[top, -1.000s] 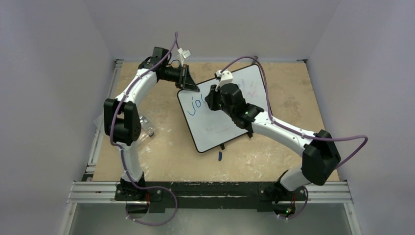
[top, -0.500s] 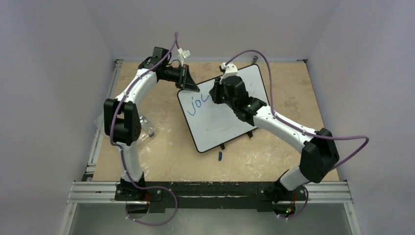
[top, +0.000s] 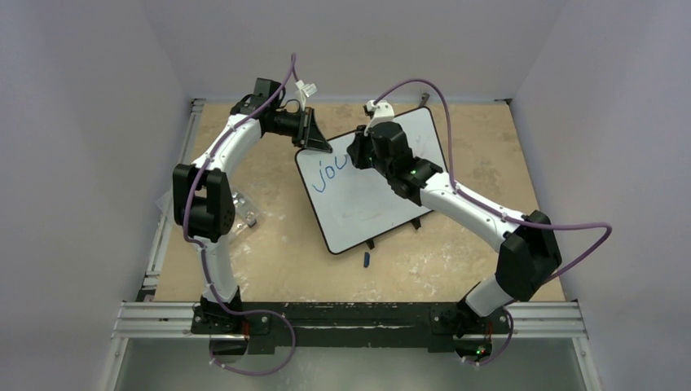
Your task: Write a sentence on the whiteboard
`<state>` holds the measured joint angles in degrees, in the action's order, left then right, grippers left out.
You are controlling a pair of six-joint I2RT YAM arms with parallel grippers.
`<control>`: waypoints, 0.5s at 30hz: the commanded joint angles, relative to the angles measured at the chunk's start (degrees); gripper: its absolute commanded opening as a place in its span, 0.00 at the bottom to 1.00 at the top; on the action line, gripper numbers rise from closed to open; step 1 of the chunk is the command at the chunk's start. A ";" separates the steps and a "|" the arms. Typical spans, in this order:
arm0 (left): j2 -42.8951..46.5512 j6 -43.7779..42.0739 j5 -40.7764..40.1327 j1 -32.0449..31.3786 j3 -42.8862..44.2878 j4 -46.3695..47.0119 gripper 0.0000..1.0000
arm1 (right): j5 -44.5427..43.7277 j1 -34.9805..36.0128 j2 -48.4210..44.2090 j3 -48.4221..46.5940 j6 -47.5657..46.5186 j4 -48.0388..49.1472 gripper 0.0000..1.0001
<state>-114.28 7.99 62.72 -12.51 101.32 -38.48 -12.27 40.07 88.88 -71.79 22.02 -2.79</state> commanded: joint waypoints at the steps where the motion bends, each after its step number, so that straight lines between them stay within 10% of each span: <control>1: 4.35 0.95 3.45 -1.02 0.71 1.91 0.00 | 1.34 -0.35 1.19 -0.95 -0.49 0.47 0.00; 15: 4.86 1.35 1.27 -1.15 0.68 1.83 0.00 | 3.20 -0.35 -2.02 6.66 0.99 1.99 0.00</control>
<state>-114.28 9.93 61.30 -12.51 101.32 -38.52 -10.72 39.94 87.59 -68.16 22.39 0.12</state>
